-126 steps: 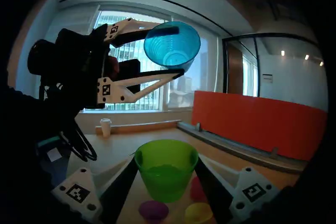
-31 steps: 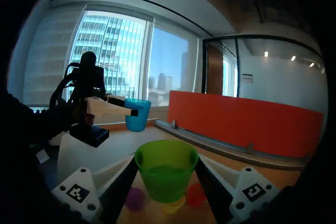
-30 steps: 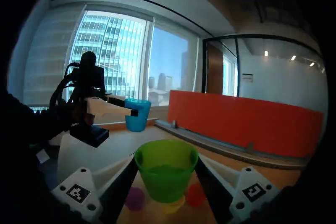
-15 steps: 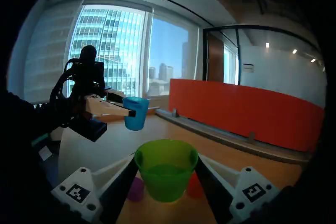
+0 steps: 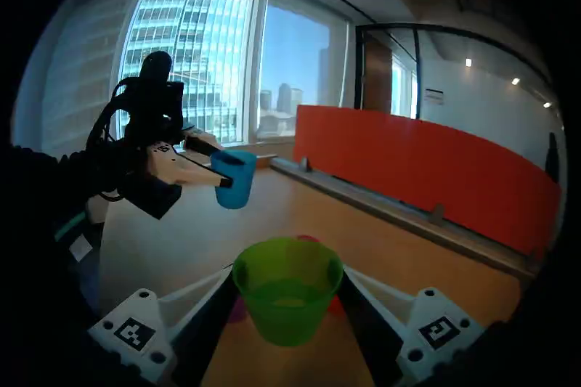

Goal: Pour water

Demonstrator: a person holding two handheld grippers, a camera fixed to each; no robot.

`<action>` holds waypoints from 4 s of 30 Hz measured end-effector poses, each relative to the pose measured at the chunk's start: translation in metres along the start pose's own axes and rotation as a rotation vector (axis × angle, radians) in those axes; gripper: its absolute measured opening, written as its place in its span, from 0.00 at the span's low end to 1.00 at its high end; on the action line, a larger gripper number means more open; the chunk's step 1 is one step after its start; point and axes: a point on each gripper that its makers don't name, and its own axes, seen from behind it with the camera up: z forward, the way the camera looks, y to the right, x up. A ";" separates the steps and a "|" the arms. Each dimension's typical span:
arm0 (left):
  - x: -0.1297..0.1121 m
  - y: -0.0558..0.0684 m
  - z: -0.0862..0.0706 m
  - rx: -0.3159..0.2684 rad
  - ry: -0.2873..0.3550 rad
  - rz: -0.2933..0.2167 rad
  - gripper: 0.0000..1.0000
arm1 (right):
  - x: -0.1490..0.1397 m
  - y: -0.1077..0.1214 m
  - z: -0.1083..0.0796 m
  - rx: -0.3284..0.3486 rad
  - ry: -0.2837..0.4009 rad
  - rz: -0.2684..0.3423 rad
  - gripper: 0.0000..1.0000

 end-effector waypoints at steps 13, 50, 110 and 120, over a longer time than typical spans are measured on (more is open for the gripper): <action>-0.052 0.003 0.016 -0.011 -0.162 0.033 0.86 | -0.041 0.002 0.004 0.014 -0.105 0.020 0.90; -0.163 0.010 0.047 -0.055 -0.432 0.047 0.86 | -0.126 -0.001 0.027 0.033 -0.271 0.039 0.90; -0.215 0.026 0.016 -0.080 -0.523 0.030 0.92 | -0.165 0.001 0.032 0.001 -0.304 0.064 0.92; -0.215 0.024 0.009 -0.066 -0.516 0.003 0.92 | -0.165 0.002 0.026 -0.017 -0.307 0.073 1.00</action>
